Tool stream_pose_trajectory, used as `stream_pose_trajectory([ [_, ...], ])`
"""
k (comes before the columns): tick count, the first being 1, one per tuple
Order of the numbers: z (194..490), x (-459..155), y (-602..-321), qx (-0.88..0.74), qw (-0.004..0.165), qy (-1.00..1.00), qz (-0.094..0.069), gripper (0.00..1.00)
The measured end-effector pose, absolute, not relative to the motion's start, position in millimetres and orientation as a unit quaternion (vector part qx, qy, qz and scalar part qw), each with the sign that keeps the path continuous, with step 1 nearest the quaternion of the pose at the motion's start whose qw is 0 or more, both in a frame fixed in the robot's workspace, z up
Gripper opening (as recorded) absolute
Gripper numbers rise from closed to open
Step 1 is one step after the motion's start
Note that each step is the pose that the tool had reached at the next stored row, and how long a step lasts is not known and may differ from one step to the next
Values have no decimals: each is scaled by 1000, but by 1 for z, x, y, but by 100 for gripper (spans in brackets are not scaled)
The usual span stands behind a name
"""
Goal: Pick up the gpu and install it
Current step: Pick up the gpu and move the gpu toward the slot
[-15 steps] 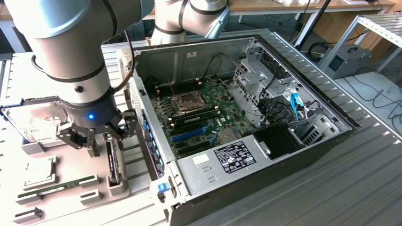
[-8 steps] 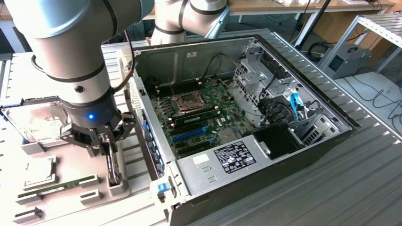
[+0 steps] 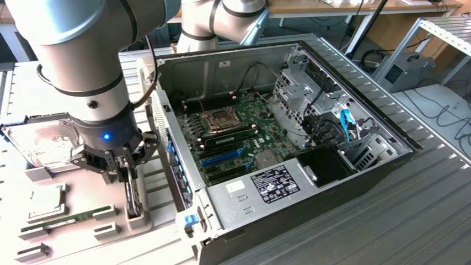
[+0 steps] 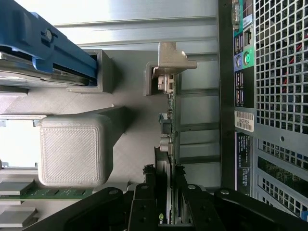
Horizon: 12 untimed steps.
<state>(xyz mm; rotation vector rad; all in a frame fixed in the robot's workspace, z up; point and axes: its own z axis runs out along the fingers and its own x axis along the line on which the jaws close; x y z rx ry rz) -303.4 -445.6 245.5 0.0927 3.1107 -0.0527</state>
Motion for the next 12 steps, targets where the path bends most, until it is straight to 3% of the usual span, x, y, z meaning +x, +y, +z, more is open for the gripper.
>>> stream_pose_trajectory([
  [12, 246, -304, -446, 30, 15, 999, -17, 26],
])
